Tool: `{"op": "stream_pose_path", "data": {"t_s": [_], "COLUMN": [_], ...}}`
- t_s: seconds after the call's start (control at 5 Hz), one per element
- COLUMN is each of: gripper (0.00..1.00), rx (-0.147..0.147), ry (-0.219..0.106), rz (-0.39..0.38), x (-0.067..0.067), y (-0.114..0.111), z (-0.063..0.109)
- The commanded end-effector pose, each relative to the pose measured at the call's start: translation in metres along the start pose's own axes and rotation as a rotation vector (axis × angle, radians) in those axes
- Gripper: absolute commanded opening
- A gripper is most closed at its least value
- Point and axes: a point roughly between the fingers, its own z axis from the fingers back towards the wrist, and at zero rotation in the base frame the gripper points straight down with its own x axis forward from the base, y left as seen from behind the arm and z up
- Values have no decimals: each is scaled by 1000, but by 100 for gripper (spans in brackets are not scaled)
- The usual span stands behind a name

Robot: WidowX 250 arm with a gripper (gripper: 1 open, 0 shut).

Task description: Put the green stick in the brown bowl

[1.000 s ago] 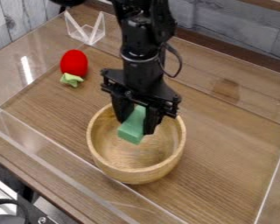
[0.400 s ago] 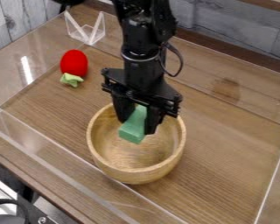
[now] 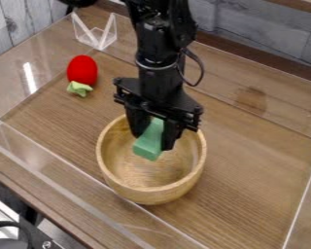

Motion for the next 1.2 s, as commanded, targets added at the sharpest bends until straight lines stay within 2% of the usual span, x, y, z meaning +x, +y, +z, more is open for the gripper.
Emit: {"op": "stream_pose_path", "data": {"t_s": [0.0, 0.2, 0.6, 0.8, 1.0], "gripper": [0, 100, 100, 100, 100], "rx": [-4, -5, -19, -20, -10], "ry": [-40, -33, -49, -84, -117], "rz": [-7, -9, 11, 26, 38], "x": [10, 9, 12, 18, 24], "y": [-3, -2, 9, 24, 42], "z": [8, 10, 28, 42, 48]}}
